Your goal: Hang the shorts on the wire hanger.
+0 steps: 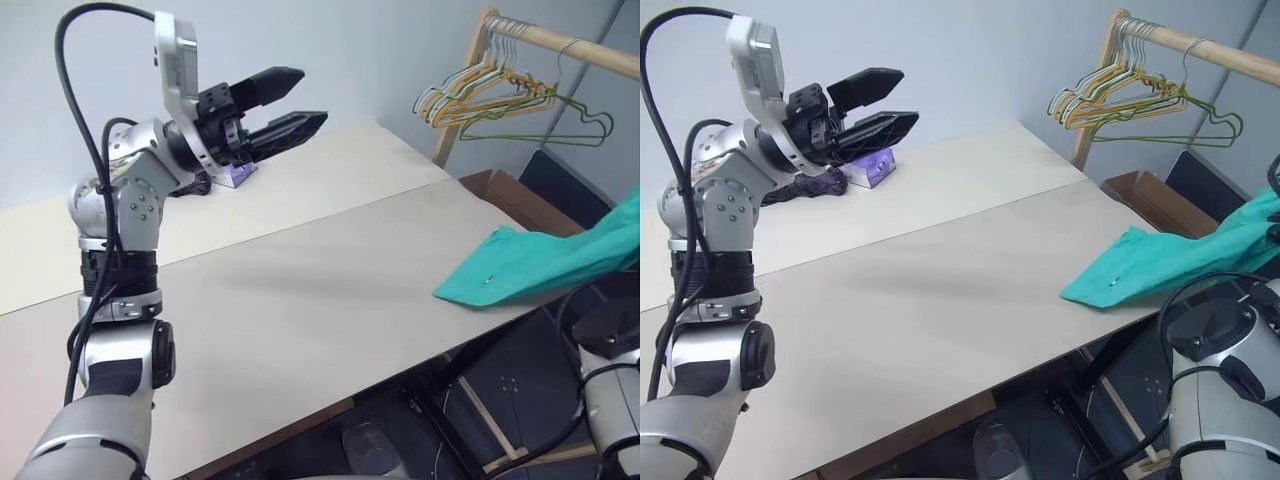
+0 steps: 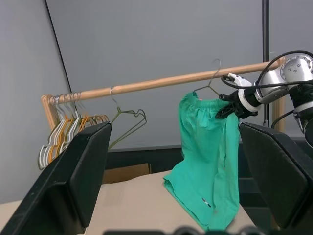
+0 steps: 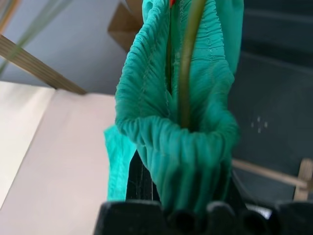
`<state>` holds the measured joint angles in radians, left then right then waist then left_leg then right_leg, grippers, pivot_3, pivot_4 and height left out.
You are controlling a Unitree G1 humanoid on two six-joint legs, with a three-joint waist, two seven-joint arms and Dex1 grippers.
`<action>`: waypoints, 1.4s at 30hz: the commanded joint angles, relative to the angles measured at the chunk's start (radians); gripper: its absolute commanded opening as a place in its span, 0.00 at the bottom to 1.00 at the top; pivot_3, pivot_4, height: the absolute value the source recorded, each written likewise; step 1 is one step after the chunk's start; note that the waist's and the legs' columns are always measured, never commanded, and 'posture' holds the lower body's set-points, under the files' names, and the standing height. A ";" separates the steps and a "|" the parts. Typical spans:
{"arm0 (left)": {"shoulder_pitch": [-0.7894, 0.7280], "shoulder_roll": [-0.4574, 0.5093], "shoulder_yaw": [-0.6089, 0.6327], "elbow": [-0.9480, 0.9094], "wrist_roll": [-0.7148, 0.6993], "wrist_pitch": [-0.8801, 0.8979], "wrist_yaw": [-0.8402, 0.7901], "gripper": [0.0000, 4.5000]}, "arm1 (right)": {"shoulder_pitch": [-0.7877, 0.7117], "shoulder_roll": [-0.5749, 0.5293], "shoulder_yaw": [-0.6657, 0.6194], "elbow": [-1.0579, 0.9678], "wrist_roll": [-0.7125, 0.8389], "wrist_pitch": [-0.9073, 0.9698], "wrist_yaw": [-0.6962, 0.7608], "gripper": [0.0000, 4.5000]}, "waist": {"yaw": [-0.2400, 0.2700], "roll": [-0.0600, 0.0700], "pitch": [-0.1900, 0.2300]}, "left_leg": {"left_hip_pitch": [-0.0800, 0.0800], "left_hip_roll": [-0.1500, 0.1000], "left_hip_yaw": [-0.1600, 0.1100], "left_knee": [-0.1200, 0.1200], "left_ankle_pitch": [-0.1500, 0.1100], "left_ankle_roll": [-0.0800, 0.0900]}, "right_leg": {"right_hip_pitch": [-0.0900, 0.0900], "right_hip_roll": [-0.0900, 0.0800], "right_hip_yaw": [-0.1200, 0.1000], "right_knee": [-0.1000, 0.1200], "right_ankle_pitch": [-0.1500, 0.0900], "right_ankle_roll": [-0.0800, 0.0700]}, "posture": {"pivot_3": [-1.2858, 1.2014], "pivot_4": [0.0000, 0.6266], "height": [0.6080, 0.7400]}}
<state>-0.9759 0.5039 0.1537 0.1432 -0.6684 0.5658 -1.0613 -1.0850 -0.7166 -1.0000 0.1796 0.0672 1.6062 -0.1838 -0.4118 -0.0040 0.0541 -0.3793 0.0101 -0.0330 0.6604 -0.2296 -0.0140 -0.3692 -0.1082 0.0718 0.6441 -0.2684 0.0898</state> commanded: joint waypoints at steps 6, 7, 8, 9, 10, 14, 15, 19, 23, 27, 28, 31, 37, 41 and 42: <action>-0.014 0.017 -0.003 -0.035 0.011 -0.026 -0.003 1.00 | -0.011 0.015 -0.048 -0.025 -0.028 -0.006 0.017 0.00 | -0.007 0.000 0.000 | 0.000 0.000 0.000 0.000 0.000 0.000 | 0.000 0.000 0.000 -0.001 0.000 0.000 | 0.37 0.03 1.00; -0.014 0.017 -0.004 -0.035 0.011 -0.027 -0.003 1.00 | -0.002 0.017 -0.043 -0.032 -0.028 -0.009 0.020 0.00 | -0.008 0.000 0.000 | 0.000 0.000 0.000 0.000 0.000 0.000 | 0.000 0.000 0.000 -0.001 0.000 0.000 | 0.37 0.03 1.00; -0.015 0.016 -0.005 -0.036 0.010 -0.027 -0.003 1.00 | 0.008 0.018 -0.036 -0.043 -0.028 -0.011 0.025 0.00 | -0.009 0.000 0.000 | 0.000 0.000 0.000 0.000 0.000 0.000 | 0.000 0.000 0.000 -0.001 0.000 0.000 | 0.37 0.03 1.00; -0.015 0.016 -0.006 -0.036 0.010 -0.027 -0.003 1.00 | 0.014 0.019 -0.031 -0.051 -0.028 -0.011 0.028 0.00 | -0.011 0.000 0.000 | 0.000 0.000 0.000 0.000 0.000 0.000 | 0.000 0.000 0.000 -0.001 0.000 0.000 | 0.37 0.03 1.00; -0.015 0.015 -0.007 -0.037 0.010 -0.027 -0.002 1.00 | 0.024 0.021 -0.023 -0.067 -0.025 -0.010 0.035 0.11 | -0.012 0.000 0.000 | 0.000 0.000 0.000 -0.001 0.000 0.000 | 0.000 0.000 0.000 -0.001 0.000 0.000 | 0.37 0.03 1.00; -0.015 0.015 -0.008 -0.037 0.011 -0.026 0.001 1.00 | 0.068 0.030 0.030 -0.139 -0.018 -0.027 0.059 0.35 | -0.015 0.000 0.000 | -0.001 0.000 0.000 -0.001 0.000 0.000 | 0.000 0.000 0.000 -0.002 0.000 0.001 | 0.37 0.04 1.00; -0.015 0.015 -0.009 -0.038 0.010 -0.025 0.002 1.00 | 0.079 0.034 0.045 -0.156 -0.020 -0.036 0.061 0.43 | -0.016 0.000 0.000 | 0.000 0.000 0.000 -0.001 0.000 0.000 | 0.000 0.000 0.000 -0.002 0.000 0.001 | 0.37 0.04 1.00; -0.013 0.015 -0.010 -0.041 0.012 -0.026 0.005 1.00 | 0.141 0.047 0.110 -0.228 -0.020 -0.100 0.077 0.75 | -0.017 -0.001 0.000 | 0.000 0.000 0.000 -0.001 0.000 0.000 | 0.000 0.000 0.000 -0.002 0.000 0.001 | 0.37 0.04 1.00; -0.007 0.019 -0.005 -0.048 0.013 -0.025 0.015 1.00 | 0.252 0.042 0.243 -0.349 -0.036 -0.195 0.090 0.99 | -0.017 -0.001 0.000 | 0.000 0.000 0.001 -0.001 0.000 0.000 | 0.000 0.000 0.000 -0.002 0.000 0.001 | 0.37 0.04 1.00; 0.005 0.023 -0.001 -0.062 0.009 -0.022 0.027 1.00 | 0.379 0.035 0.376 -0.434 -0.108 -0.388 0.051 0.99 | -0.016 -0.002 0.001 | 0.000 0.000 0.000 -0.002 0.000 0.000 | 0.000 0.000 0.000 -0.003 -0.001 0.002 | 0.38 0.05 1.00; 0.009 0.023 0.000 -0.068 0.009 -0.022 0.032 1.00 | 0.424 0.030 0.409 -0.451 -0.132 -0.466 0.044 0.99 | -0.015 -0.002 0.002 | 0.000 0.000 0.001 -0.002 0.000 0.000 | 0.000 0.000 0.001 -0.003 -0.001 0.002 | 0.38 0.06 1.00; 0.038 0.027 0.009 -0.088 0.025 -0.045 0.058 1.00 | 0.543 0.019 0.487 -0.501 -0.203 -0.695 0.016 0.99 | -0.010 -0.004 0.002 | 0.000 0.000 0.000 -0.002 0.000 0.000 | 0.000 0.000 0.000 -0.003 -0.001 0.003 | 0.39 0.06 1.00; 0.149 0.084 0.019 -0.139 0.090 -0.081 0.119 1.00 | 0.617 0.071 0.478 -0.603 -0.101 -1.084 0.124 0.99 | -0.008 -0.009 0.008 | 0.001 0.001 0.002 -0.002 0.000 0.000 | 0.001 0.000 0.002 -0.003 -0.001 0.003 | 0.41 0.09 1.00; 0.307 0.138 -0.024 -0.258 0.174 -0.132 0.127 1.00 | 0.598 0.075 0.520 -0.577 0.121 -1.129 0.392 0.99 | 0.001 -0.017 0.014 | 0.004 0.002 0.002 -0.003 0.000 0.000 | 0.004 0.001 0.002 -0.004 -0.001 0.003 | 0.44 0.10 1.00; 0.344 0.142 -0.022 -0.293 0.174 -0.124 0.140 1.00 | 0.594 0.075 0.543 -0.555 0.159 -1.153 0.455 0.99 | 0.012 -0.021 0.018 | 0.005 0.003 0.002 -0.003 0.000 0.000 | 0.006 0.001 0.002 -0.005 0.000 0.003 | 0.45 0.10 1.00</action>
<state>-0.6481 0.6318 0.1305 -0.0766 -0.5086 0.4589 -0.9390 -0.4658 -0.6395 -0.4896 -0.3848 0.1463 0.5031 0.1657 -0.4000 -0.0249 0.0719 -0.3701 0.0129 -0.0311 0.6564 -0.2301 -0.0143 -0.3593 -0.1071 0.0735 0.6381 -0.2688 0.0922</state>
